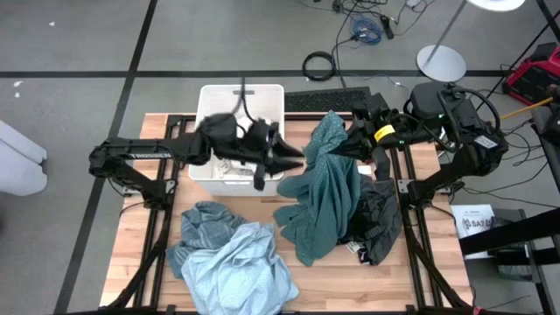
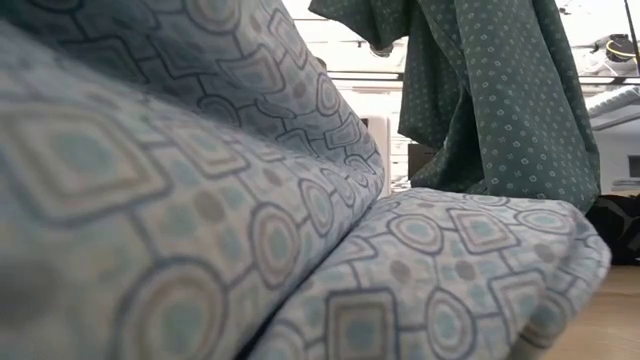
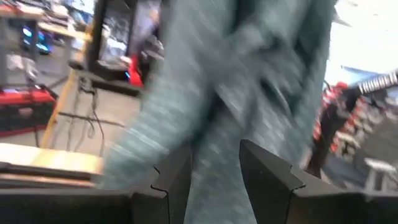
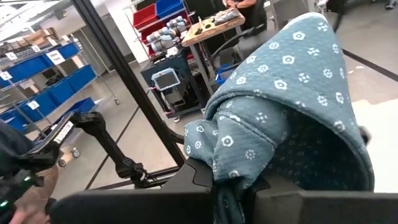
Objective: Sort clothes
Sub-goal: Put the green shirt into the white laundry bin
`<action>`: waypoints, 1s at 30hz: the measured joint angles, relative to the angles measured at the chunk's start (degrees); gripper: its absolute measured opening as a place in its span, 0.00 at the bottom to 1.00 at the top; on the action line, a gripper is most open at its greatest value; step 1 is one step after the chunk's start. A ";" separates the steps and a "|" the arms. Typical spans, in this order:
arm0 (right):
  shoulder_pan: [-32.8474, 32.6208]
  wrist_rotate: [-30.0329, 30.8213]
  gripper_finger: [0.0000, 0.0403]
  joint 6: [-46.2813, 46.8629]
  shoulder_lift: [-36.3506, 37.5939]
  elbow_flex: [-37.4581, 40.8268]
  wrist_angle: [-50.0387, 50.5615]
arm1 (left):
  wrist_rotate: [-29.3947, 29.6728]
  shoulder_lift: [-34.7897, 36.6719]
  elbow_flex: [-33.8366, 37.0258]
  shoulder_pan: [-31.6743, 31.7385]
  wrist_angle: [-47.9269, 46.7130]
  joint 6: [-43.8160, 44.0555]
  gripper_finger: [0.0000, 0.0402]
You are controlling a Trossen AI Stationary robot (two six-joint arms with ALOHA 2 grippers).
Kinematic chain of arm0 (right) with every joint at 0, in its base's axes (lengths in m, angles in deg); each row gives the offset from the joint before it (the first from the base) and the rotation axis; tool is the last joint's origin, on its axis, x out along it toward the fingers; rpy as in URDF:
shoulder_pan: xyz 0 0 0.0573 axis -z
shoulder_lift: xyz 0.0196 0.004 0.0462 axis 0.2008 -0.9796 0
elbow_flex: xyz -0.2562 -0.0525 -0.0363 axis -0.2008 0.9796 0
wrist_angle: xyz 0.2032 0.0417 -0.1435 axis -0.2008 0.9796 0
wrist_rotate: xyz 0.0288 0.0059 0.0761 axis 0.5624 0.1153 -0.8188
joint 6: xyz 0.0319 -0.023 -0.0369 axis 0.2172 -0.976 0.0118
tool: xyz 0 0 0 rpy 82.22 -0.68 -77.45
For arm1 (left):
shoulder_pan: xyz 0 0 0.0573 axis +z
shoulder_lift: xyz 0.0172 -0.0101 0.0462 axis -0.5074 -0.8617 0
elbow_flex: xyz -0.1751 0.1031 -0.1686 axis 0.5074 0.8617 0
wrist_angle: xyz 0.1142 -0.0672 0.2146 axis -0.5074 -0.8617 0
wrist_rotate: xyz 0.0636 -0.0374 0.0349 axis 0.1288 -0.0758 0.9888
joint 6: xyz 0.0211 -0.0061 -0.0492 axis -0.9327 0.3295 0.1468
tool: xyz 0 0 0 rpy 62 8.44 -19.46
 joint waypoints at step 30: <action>1.92 1.30 0.02 -0.11 -1.40 0.02 0.58 | -4.60 -3.42 0.04 -3.14 1.00 0.05 0.35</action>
